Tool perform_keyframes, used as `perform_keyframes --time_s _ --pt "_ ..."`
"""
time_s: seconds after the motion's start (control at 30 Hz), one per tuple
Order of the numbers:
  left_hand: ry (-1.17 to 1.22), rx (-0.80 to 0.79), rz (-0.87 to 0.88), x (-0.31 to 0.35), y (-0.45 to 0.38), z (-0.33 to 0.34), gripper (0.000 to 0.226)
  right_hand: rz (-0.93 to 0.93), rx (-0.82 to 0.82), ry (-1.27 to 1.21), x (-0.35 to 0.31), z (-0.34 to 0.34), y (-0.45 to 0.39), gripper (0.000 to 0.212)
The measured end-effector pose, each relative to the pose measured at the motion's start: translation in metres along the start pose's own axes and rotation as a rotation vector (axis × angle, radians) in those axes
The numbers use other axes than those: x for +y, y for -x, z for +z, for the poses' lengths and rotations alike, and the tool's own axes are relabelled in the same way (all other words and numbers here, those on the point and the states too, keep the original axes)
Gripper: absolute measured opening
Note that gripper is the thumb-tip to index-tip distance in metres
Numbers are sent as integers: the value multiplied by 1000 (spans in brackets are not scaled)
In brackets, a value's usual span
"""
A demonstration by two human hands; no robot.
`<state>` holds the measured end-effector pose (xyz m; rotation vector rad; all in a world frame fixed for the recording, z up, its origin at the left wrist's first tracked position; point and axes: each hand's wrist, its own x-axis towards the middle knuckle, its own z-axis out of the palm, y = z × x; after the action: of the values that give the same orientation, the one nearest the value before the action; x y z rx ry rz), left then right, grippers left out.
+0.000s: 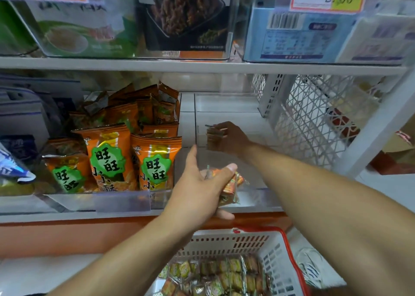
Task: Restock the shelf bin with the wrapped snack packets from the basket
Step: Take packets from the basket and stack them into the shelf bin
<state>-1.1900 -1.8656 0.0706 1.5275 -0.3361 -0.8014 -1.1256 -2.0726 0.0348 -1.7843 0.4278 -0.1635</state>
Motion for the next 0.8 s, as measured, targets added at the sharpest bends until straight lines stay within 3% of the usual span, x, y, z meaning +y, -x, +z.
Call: perform_keyframes --time_s 0.07,0.13,0.17,0.3,0.43,0.63,0.8 --pt "15 15 19 -2 -1 1 99 93 -44 327 14 1 -19 10" --pt "25 21 27 -4 -2 2 97 62 90 501 25 6 -35 46" --pt "32 30 28 -5 -3 2 96 50 103 528 24 8 -39 51" --pt "36 27 22 -7 -5 6 94 102 231 438 27 7 -55 53" --pt "35 -17 4 -5 -2 8 90 111 478 243 33 14 -57 48" --pt "53 2 -6 -2 0 7 88 126 458 377 33 7 -59 39" --pt "79 30 10 -1 3 6 91 137 388 381 26 -4 -48 52"
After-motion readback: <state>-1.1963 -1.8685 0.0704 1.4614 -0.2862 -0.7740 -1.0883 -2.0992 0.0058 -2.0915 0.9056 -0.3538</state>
